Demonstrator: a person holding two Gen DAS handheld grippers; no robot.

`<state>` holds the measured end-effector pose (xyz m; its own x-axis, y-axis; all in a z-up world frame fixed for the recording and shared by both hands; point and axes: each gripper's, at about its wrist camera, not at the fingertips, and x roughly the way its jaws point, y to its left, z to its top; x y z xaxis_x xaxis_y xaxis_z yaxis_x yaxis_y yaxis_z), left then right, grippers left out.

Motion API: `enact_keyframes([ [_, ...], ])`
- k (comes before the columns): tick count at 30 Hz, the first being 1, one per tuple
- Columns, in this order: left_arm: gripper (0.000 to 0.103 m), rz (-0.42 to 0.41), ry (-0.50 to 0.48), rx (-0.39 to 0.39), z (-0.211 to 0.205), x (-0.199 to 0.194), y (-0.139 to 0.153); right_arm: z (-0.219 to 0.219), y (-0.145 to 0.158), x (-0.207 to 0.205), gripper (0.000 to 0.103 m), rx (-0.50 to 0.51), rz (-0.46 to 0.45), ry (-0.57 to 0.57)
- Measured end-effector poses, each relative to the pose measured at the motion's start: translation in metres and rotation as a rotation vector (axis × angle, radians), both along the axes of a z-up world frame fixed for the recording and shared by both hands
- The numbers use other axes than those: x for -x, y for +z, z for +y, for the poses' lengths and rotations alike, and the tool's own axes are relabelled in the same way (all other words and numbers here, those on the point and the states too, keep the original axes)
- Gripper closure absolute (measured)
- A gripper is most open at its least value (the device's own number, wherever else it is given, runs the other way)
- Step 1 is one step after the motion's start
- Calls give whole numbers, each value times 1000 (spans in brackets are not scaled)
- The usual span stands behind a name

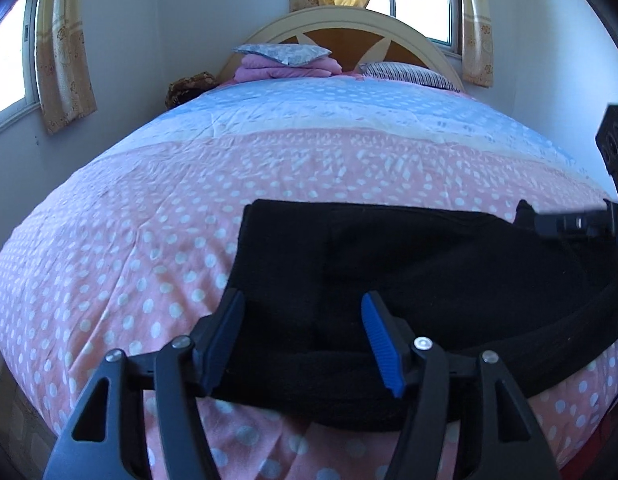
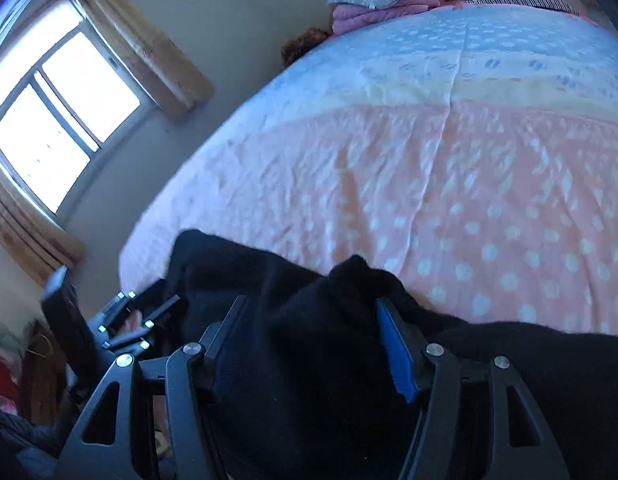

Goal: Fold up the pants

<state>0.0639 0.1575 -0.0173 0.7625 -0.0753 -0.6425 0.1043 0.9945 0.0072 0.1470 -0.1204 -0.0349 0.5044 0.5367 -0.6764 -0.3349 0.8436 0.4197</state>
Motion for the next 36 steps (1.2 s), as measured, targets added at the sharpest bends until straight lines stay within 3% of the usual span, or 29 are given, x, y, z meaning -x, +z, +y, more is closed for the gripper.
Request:
enact_keyframes([
  [5,34,-14,-3,8,0,1,-2,9,4,18,39,63,37,80],
  [9,24,-16,1,6,-6,-1,-4,6,2,-4,36,-31,108,113],
  [12,24,-11,4,0,-7,-2,-4,9,-6,-25,36,-137,129,88],
  [15,24,-9,-1,9,-5,-2,-4,18,-7,-37,36,-123,111,65],
  [19,24,-22,3,-1,-7,-1,-5,-26,4,-48,36,-379,84,-55],
  [21,23,-23,7,-6,-8,-2,-6,-36,-6,-52,39,-435,113,-68],
  [25,23,-26,1,0,-6,-1,-6,-28,-2,-46,40,-309,111,21],
  [28,22,-22,8,-4,-7,-2,-6,-61,18,-35,39,-252,107,-49],
  [30,21,-23,12,-6,-8,-2,-6,-117,37,-16,39,-244,31,-210],
  [32,21,-25,18,-10,-9,-3,-6,-175,55,9,39,-159,-43,-438],
  [34,20,-21,21,-14,-10,-4,-6,-231,66,32,39,28,-62,-681],
  [36,19,-14,25,-15,-10,-6,-6,-268,69,38,39,251,-55,-830],
])
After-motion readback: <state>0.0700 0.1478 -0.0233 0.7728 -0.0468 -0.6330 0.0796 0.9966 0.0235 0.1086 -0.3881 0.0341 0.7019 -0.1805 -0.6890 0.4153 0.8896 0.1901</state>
